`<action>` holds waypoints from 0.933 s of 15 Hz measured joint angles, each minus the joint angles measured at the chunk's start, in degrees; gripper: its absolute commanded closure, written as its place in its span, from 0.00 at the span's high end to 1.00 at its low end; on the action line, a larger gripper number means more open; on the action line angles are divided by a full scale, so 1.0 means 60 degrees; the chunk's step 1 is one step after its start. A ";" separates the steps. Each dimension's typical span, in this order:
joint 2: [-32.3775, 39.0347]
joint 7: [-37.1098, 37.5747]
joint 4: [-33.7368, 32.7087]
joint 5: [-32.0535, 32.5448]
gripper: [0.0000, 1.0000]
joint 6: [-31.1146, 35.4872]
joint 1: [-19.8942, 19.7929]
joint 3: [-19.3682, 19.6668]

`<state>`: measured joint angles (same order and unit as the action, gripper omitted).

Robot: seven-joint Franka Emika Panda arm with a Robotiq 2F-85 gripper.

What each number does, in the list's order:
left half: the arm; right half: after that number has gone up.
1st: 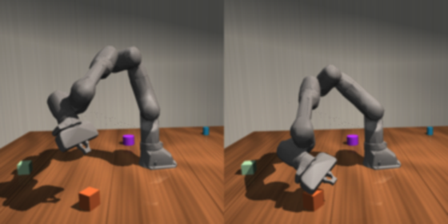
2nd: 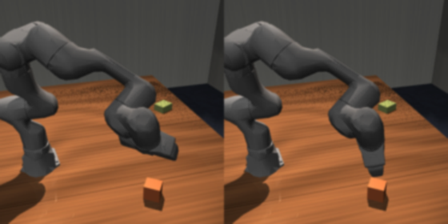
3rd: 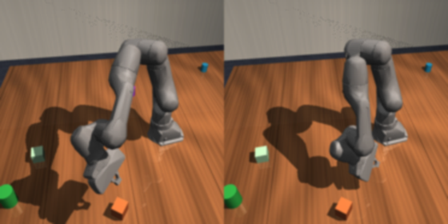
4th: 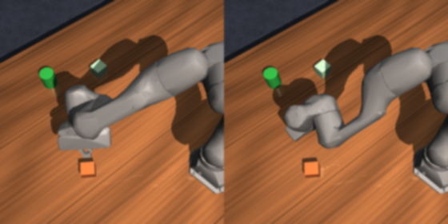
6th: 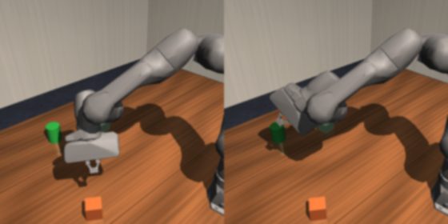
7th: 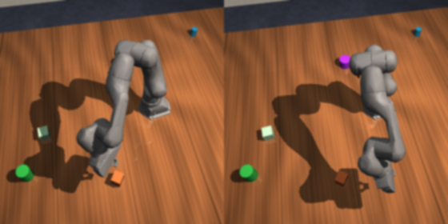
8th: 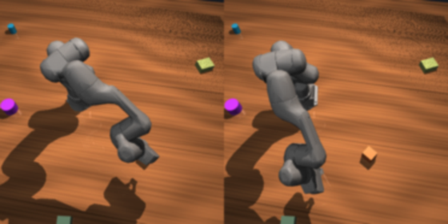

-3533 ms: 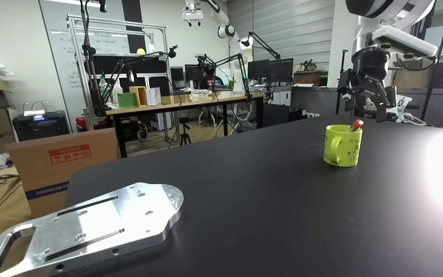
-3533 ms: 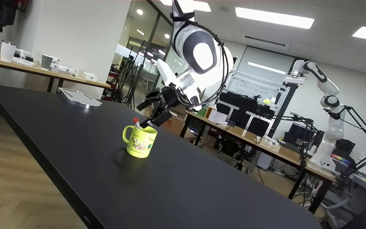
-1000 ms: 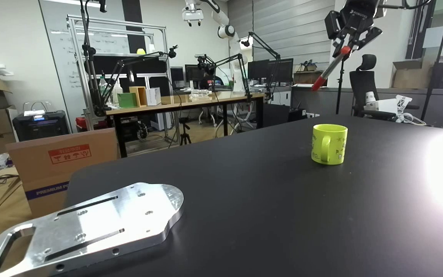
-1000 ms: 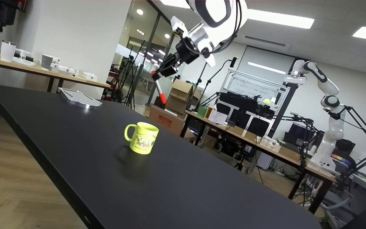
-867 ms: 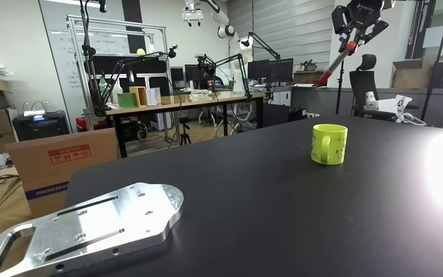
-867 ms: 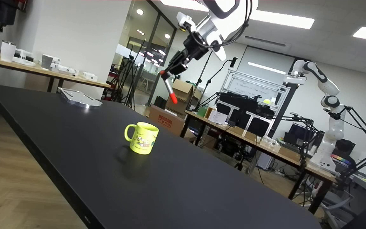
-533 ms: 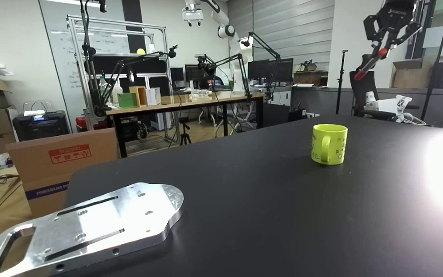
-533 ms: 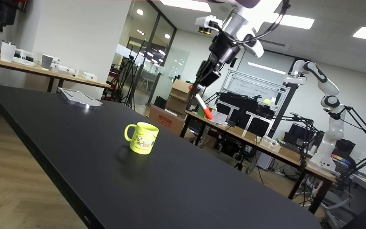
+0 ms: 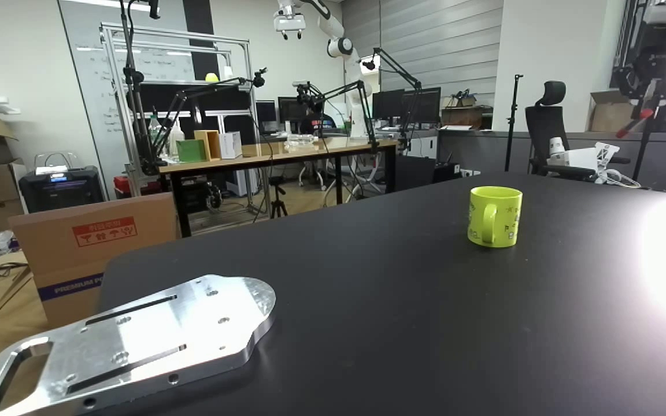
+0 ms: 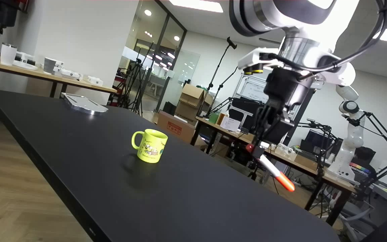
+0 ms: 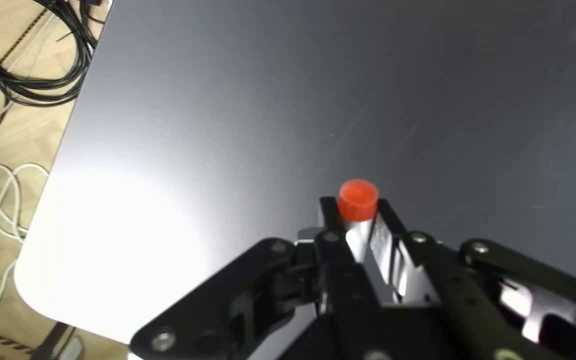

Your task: Remove the red marker from the yellow mug and put it on the table

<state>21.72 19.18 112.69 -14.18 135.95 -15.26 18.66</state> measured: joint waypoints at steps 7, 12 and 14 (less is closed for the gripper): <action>0.1742 0.1482 -0.0661 0.0110 0.05 0.0693 -0.0467 0.0632; 0.2272 0.2132 -0.1213 0.0110 0.05 0.0682 -0.0540 0.0713; 0.2375 0.2295 -0.1351 0.0110 0.19 0.0583 -0.0541 0.0727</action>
<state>35.97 32.95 104.59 -13.53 139.45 -18.51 23.03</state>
